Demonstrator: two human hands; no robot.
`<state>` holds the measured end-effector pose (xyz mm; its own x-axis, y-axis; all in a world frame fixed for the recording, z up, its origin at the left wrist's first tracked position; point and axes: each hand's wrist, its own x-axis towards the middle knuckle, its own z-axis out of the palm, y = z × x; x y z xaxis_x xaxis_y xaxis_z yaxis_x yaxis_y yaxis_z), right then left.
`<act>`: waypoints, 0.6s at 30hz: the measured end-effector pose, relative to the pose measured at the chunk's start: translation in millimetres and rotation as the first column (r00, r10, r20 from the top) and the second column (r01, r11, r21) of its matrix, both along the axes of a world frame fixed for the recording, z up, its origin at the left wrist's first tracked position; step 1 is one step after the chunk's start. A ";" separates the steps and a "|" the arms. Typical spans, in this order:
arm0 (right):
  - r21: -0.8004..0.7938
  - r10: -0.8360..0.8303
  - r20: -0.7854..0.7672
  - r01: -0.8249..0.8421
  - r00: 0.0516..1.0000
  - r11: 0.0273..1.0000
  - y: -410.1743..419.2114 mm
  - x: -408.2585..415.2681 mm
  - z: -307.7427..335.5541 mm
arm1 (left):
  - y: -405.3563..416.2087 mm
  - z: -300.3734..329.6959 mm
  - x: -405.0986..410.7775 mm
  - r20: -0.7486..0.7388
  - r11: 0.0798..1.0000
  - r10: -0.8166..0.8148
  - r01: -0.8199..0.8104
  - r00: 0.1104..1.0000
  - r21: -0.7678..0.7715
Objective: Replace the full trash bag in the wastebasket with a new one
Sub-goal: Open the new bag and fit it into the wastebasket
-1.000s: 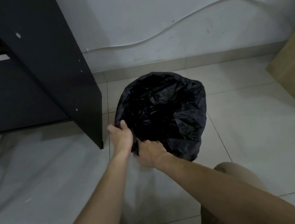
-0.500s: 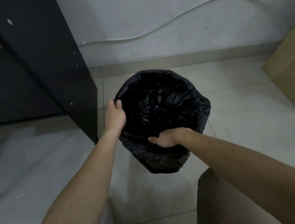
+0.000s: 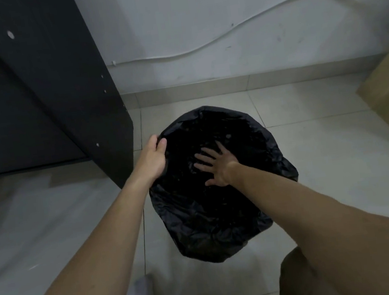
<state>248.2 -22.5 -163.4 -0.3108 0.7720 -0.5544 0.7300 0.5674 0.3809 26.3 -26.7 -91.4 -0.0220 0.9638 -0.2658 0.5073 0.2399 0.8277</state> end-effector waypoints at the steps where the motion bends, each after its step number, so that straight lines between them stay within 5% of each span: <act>1: -0.021 -0.060 0.004 0.060 0.998 0.998 5.6 3.2 -3.7 | 1.0 -2.6 -1.5 0.005 1.000 -0.013 0.013 1.000 -0.005; 6: -0.141 -0.094 0.047 0.100 0.994 0.985 18.8 4.0 1.1 | 3.5 -7.6 2.6 0.013 1.000 0.011 -0.010 1.000 -0.009; 10: -0.015 -0.053 -0.270 0.051 0.961 0.999 18.0 -6.5 44.9 | 16.8 -4.2 7.8 0.033 0.993 0.109 -0.107 0.993 -0.052; 12: 0.070 -0.121 -0.443 0.168 0.889 0.983 11.0 -4.4 70.5 | 25.3 -4.9 5.1 0.062 0.974 0.209 -0.202 0.976 -0.105; 15: 0.168 -0.257 -0.766 0.570 0.589 0.804 -14.9 9.4 93.1 | 31.8 -4.3 1.8 0.105 0.928 0.352 -0.332 0.930 -0.170; 18: -0.029 -0.275 -0.956 0.906 0.098 0.421 -56.1 27.1 96.4 | 32.9 -0.8 4.7 0.121 0.883 0.450 -0.420 0.885 -0.209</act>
<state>275.3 -78.6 -67.0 0.4415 0.8900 0.1137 0.7421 -0.2910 -0.6039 31.0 6.2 -92.2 -0.3712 0.8054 -0.4621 0.1817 0.5510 0.8145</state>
